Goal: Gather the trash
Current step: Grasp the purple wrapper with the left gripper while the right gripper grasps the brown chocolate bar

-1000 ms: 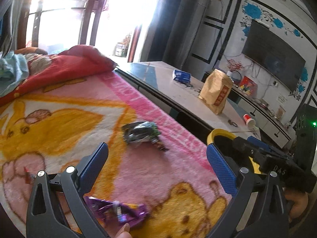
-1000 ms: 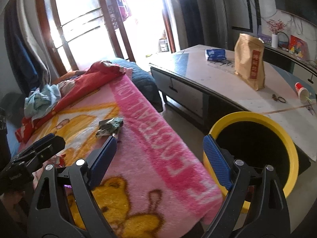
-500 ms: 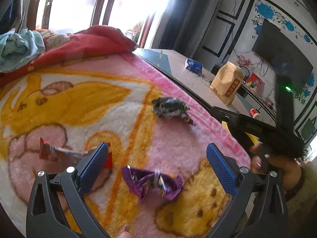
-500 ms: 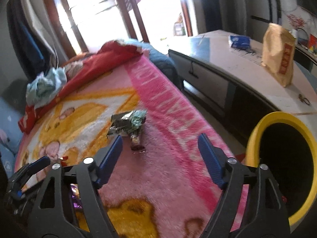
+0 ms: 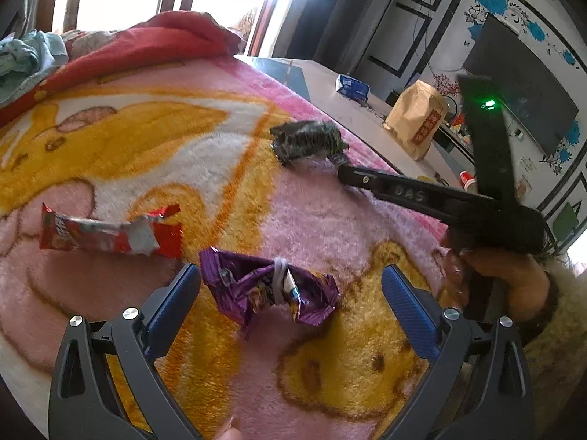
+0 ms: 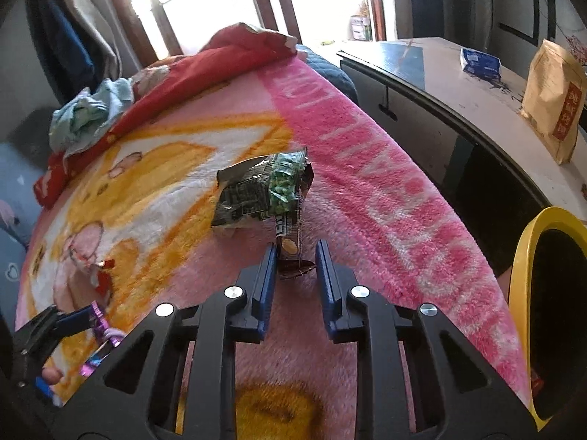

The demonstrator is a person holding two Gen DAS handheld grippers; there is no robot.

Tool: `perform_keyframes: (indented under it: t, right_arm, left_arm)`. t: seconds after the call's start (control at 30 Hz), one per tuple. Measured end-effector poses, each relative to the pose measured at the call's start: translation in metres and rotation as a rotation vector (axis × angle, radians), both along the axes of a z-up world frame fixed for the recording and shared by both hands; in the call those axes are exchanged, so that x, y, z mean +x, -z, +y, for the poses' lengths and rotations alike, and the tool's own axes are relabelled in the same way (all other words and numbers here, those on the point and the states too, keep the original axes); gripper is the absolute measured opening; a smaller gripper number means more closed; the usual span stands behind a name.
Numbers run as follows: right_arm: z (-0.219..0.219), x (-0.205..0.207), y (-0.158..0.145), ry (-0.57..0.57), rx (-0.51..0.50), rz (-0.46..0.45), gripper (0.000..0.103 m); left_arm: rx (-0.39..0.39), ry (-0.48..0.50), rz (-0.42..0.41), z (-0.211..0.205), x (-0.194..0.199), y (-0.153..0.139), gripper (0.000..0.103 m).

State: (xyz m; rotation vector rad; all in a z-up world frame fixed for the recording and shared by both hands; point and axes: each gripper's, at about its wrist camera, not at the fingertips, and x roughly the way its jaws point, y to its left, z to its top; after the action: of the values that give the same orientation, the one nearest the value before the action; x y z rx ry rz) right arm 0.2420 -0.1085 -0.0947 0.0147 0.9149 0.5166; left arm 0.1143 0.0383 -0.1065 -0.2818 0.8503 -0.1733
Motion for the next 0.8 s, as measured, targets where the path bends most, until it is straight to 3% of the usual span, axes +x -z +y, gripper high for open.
perform_keyframes:
  t: [0.1, 0.17, 0.3, 0.37, 0.6, 0.67, 0.8]
  right_arm:
    - [-0.006, -0.011, -0.008, -0.005, 0.007, -0.025, 0.016]
    - [-0.012, -0.016, -0.013, 0.000, 0.012, -0.034, 0.016]
    - [-0.027, -0.024, -0.019, 0.016, 0.023, -0.040, 0.016]
    - [-0.034, -0.029, -0.022, 0.021, 0.025, -0.047, 0.016]
    - [-0.057, -0.041, -0.030, 0.055, 0.051, -0.055, 0.015]
    - [-0.063, -0.044, -0.032, 0.062, 0.057, -0.057, 0.015]
    - [-0.074, -0.048, -0.036, 0.077, 0.059, -0.069, 0.015]
  left_arm:
    - [0.002, 0.009, 0.010, -0.004, 0.001, 0.005, 0.094]
    - [0.015, 0.013, 0.011, -0.007, 0.001, 0.006, 0.083]
    - [0.031, 0.008, 0.017, -0.008, 0.002, 0.007, 0.075]
    - [0.038, 0.003, 0.020, -0.007, 0.003, 0.007, 0.062]
    - [0.034, 0.044, 0.014, -0.015, 0.003, 0.005, 0.040]
    - [0.019, 0.056, 0.010, -0.018, 0.003, 0.003, 0.029]
    - [0.010, 0.089, -0.017, -0.029, 0.003, -0.007, 0.027]
